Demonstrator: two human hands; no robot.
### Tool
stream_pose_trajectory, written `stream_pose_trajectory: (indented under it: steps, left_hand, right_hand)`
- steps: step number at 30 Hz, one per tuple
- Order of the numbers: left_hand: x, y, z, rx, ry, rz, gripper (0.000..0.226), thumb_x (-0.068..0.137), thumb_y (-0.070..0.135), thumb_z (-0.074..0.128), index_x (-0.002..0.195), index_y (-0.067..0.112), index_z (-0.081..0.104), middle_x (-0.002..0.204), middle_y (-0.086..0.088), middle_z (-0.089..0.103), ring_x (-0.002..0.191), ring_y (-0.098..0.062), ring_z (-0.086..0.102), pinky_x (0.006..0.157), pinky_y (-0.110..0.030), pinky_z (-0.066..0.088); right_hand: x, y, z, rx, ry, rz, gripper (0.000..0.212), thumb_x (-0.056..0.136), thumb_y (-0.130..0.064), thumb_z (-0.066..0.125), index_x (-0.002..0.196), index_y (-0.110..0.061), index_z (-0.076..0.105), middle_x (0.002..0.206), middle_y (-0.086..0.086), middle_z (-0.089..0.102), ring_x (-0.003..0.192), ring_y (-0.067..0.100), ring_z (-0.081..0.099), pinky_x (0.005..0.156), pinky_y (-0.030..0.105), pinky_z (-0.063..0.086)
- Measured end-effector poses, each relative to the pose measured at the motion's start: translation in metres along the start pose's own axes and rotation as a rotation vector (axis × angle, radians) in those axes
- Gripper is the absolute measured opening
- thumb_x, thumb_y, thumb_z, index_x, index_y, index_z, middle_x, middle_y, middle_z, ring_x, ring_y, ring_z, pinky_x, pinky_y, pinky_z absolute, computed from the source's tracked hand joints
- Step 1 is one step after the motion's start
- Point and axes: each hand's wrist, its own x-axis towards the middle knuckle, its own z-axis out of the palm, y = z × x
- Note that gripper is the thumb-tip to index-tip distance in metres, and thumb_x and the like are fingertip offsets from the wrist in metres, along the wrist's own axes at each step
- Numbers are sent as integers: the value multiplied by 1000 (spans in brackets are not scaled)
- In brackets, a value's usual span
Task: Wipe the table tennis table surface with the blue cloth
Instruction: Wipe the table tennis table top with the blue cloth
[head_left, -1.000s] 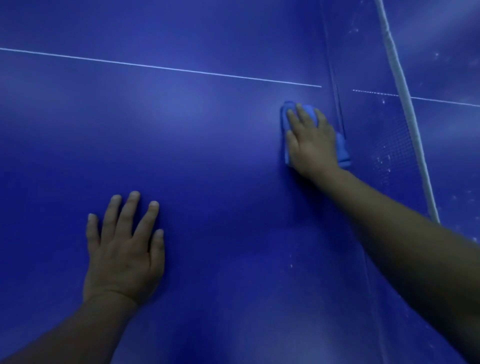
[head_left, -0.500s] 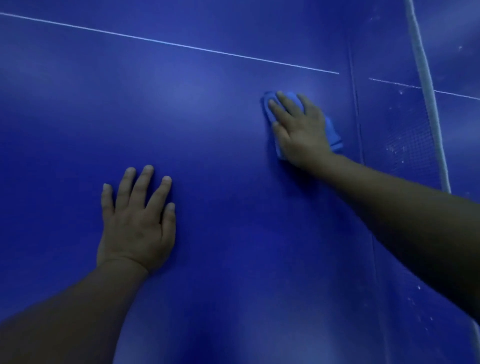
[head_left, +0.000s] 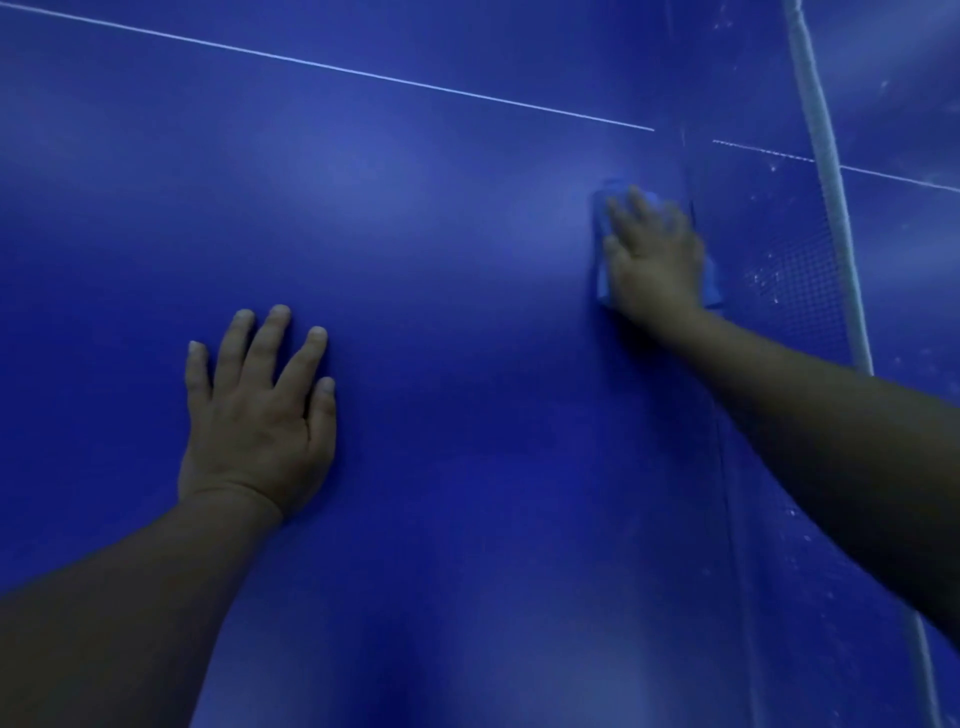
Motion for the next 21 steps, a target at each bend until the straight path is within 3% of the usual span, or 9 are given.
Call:
stream_pose_trajectory:
  steps: [2,6,8,10,12,14,16,19,21]
  left_hand:
    - [1,0,0,-8,-2,5,59,96,43,31,144,14,51,157,-15,36,148,-36,22,118,-60,7]
    - [0,0,-1,-7,-2,-6,59,96,42,31,144,14,50,157,-15,36,148,-36,22,118,-59,6]
    - [-1,0,-1,-4,-4,-3,60,96,43,30,144,14,50,157,-14,35,148,-35,21,118,-58,5]
    - [1,0,-1,-7,-11,-5,60,96,44,30,145,15,50,158,-14,35,149,-34,20,119,-58,5]
    - [1,0,-1,-12,-22,-12,61,95,45,30,145,16,49,158,-13,34,149,-33,19,119,-57,4]
    - [1,-1,0,-9,-18,-13,61,95,46,30,145,16,49,158,-13,34,149,-33,19,119,-57,4]
    - [0,-1,0,1,-13,1,60,95,45,31,145,17,49,158,-13,34,149,-33,19,119,-58,5]
    - [0,1,-2,18,-34,-6,61,95,47,30,146,18,46,159,-11,32,150,-31,16,120,-58,4]
    - [0,1,-4,16,-41,-6,66,93,50,28,148,18,45,160,-11,30,151,-31,14,120,-57,3]
  right_hand:
    - [-38,-2,-6,50,-7,322,54,100,-42,29,150,-27,40,161,-1,31,144,37,27,116,49,21]
    - [-215,-44,-15,70,-25,73,50,101,-39,35,148,-24,43,157,3,36,138,43,31,108,57,32]
    - [-249,-47,-18,80,-70,-28,47,104,-42,29,148,-26,41,157,2,37,138,43,32,106,59,34]
    - [-210,-31,-16,77,-62,-52,49,104,-43,30,146,-25,46,154,4,42,136,45,36,106,59,36]
    - [-143,-13,-9,33,40,83,53,100,-45,31,146,-24,48,155,5,41,136,44,37,108,56,34]
    - [-85,-1,-6,23,9,244,60,96,-48,24,150,-28,41,160,0,32,141,40,29,113,52,25]
    - [-83,-12,-2,57,-9,260,59,97,-46,24,151,-30,38,162,-2,28,143,40,26,114,52,21]
    - [-187,-46,-6,34,9,-191,53,96,-32,38,148,-25,40,156,8,39,137,48,35,109,58,31]
    - [-293,-68,-20,28,-99,-491,55,93,-32,44,148,-31,40,158,2,36,142,42,33,112,55,28]
